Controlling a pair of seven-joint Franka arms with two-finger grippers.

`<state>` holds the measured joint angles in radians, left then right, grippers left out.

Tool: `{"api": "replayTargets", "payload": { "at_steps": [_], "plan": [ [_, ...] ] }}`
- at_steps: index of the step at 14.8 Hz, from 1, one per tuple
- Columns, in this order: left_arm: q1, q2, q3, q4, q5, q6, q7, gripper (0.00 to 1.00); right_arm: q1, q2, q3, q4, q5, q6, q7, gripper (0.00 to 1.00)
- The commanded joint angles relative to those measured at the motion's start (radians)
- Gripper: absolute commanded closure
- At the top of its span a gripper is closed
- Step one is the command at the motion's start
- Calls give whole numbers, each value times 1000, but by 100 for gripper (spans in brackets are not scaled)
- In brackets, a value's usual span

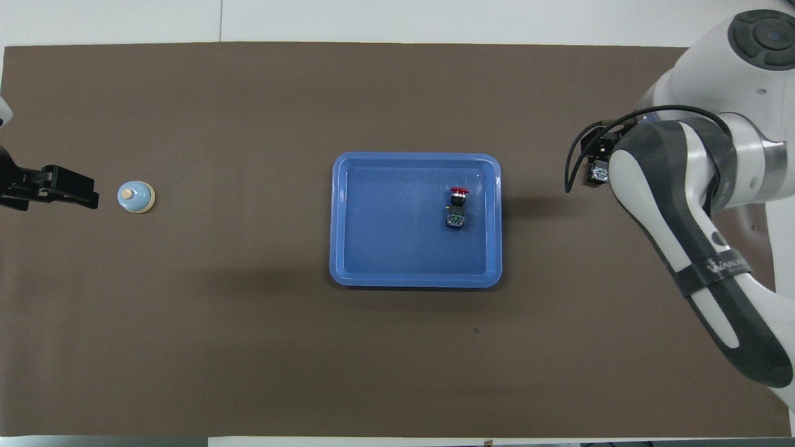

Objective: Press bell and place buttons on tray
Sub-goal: 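Reach the right gripper to the yellow button and grasp it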

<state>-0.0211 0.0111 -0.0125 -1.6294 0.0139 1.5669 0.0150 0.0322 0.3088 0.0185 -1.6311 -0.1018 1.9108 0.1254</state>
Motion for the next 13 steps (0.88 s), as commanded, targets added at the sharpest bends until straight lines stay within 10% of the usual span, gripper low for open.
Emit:
{"api": "replayTargets", "payload": {
  "at_steps": [1,13],
  "plan": [
    [-2,-17,3,-18,0,2,-10,0,-73,-20,15,-131,-15,169,-64,0],
    [-2,-17,3,-18,0,2,-10,0,-60,111,23,-161,5,418,-55,0]
  ]
}}
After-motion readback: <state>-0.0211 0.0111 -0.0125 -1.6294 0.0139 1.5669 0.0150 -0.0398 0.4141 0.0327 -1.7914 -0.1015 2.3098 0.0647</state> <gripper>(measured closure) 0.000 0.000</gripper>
